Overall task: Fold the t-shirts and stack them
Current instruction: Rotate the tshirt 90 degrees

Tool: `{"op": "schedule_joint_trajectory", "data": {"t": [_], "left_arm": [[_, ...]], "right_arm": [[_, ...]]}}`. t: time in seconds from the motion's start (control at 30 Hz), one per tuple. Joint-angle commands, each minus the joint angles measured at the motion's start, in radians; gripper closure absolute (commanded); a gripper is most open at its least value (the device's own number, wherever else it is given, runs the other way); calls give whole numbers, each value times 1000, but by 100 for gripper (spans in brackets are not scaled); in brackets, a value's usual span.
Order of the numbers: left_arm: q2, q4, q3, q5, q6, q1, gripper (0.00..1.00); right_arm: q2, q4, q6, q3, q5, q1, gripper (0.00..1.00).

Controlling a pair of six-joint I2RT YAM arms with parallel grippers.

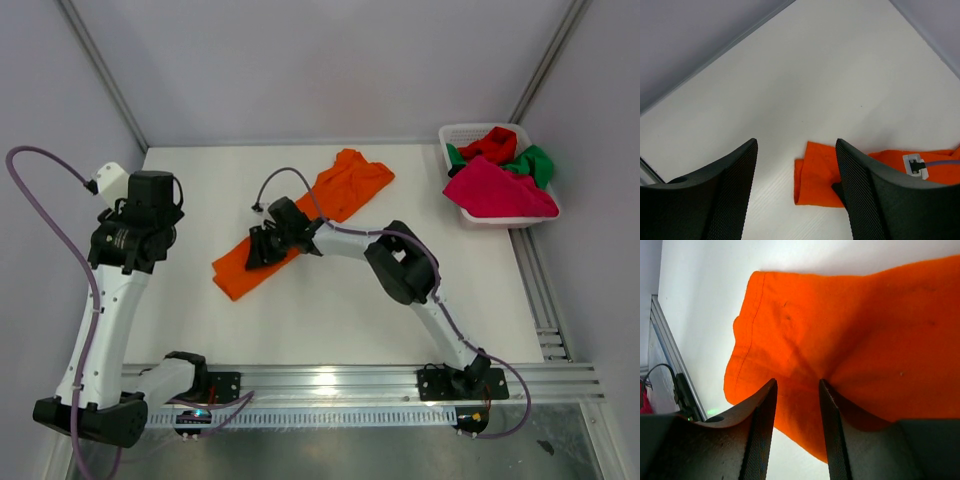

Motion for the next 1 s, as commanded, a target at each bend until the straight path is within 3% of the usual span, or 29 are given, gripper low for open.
{"op": "schedule_joint_trajectory", "data": {"t": [0.0,0.47,0.97], "left_arm": [[12,44,50,-30,36,4,33],[115,134,79,30,82,4,31],[242,188,131,60,81,4,31]], "right_arm": [[-113,-111,-77,-126,20,-1,56],[-459,-198,-146,-523,74,-1,57],[-858,-283,-73,-893,194,-1,57]]}}
